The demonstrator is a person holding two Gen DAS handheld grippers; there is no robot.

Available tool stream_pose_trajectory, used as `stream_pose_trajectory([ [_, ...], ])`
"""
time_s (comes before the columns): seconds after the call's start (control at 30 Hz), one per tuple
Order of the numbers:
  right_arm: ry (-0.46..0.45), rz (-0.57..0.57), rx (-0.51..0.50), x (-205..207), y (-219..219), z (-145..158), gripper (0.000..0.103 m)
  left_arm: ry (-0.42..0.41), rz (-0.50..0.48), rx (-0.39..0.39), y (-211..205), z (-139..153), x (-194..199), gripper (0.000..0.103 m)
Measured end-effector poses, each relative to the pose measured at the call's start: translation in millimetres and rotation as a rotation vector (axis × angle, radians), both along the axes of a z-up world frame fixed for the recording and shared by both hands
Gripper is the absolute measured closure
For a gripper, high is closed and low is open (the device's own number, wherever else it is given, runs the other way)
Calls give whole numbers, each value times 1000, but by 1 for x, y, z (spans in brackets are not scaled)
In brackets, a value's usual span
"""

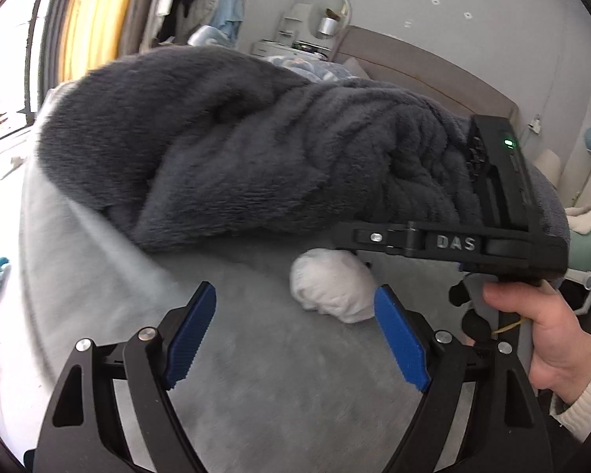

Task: Collect trash
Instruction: 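Move both tools back to the bed toward the last tissue ball, then close the left tool on the white tissue ball beside the grey blanket, then carry the tissue ball in the left tool over the black bin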

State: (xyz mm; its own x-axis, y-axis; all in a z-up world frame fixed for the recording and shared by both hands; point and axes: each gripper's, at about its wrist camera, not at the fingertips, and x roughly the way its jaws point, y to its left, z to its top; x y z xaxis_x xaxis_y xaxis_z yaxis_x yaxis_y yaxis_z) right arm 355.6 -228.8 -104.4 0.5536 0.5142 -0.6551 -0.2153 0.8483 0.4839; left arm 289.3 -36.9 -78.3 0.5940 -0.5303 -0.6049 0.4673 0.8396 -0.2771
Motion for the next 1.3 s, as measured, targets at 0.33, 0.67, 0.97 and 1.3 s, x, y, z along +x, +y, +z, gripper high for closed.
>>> stream_pose_trajectory([
  [0.33, 83, 39, 90, 14, -14, -21, 68, 44, -102, -24, -34, -15, 16, 25],
  [0.67, 97, 48, 120, 10, -32, -27, 87, 74, -113, -18, -48, -25, 24, 53],
  [0.97, 79, 10, 127, 4, -35, -7, 94, 76, -85, -14, -37, -18, 11, 63],
  [1.3, 61, -10, 134, -21, -38, 6, 96, 57, -54, -3, -31, -5, -20, 63],
])
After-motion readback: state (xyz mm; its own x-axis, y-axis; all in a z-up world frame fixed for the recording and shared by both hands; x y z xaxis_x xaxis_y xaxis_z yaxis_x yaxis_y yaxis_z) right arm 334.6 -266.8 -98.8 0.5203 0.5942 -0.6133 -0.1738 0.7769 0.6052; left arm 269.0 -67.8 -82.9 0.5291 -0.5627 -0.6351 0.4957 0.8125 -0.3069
